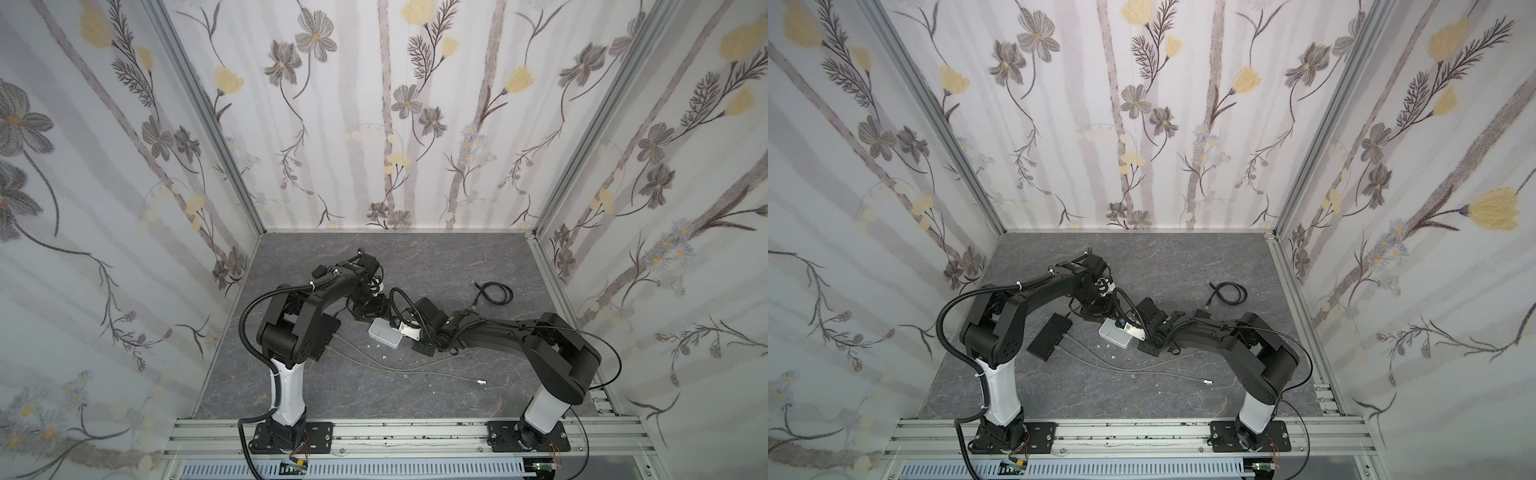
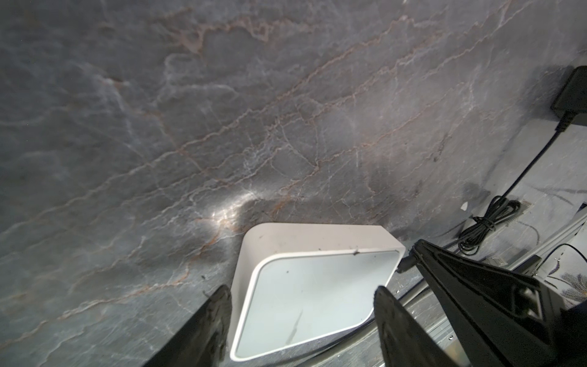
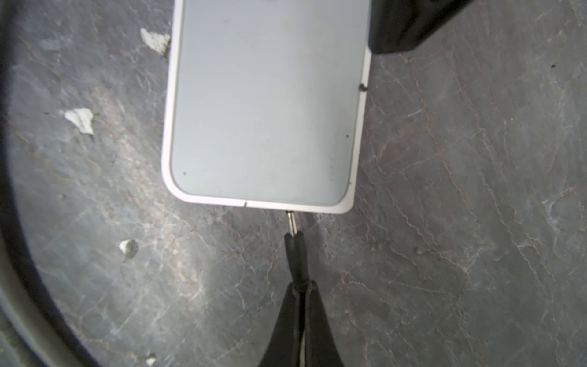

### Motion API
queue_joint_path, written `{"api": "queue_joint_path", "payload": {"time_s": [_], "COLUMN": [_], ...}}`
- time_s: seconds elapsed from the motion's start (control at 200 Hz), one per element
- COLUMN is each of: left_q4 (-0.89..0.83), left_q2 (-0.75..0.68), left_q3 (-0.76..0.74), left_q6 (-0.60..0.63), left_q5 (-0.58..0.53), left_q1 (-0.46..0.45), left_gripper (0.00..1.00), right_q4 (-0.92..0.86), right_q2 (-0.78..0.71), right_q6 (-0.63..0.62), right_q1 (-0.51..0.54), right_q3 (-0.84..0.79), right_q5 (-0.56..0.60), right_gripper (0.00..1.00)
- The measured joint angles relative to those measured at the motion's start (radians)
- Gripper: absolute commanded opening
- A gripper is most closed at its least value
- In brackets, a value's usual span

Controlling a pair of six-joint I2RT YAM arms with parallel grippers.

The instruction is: Insert the plug into the switch port

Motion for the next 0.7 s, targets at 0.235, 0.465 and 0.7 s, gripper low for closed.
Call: {"api": "queue_joint_path", "payload": {"time_s": [0.235, 0.465, 0.7], "left_q4": [0.0, 0.0, 0.0], "left_q2": [0.0, 0.0, 0.001], "left_q3": [0.0, 0.0, 0.0], "left_q6": [0.0, 0.0, 0.0], "left_q5": [0.0, 0.0, 0.0], "left_q1": [-0.001, -0.001, -0.001], "left_gripper": [0.72, 0.72, 0.72], "right_q4": [0.003, 0.006, 0.006], "right_q2": [-0.011, -0.031, -0.041], "right_q6": [0.0, 0.0, 0.0], "right_q1": [-0.007, -0.007, -0.007], "right_q3": [-0.024, -0.046, -0.052], "right_q5": [0.003, 0.003, 0.004], "right_gripper": [0.0, 0.0, 0.0]}}
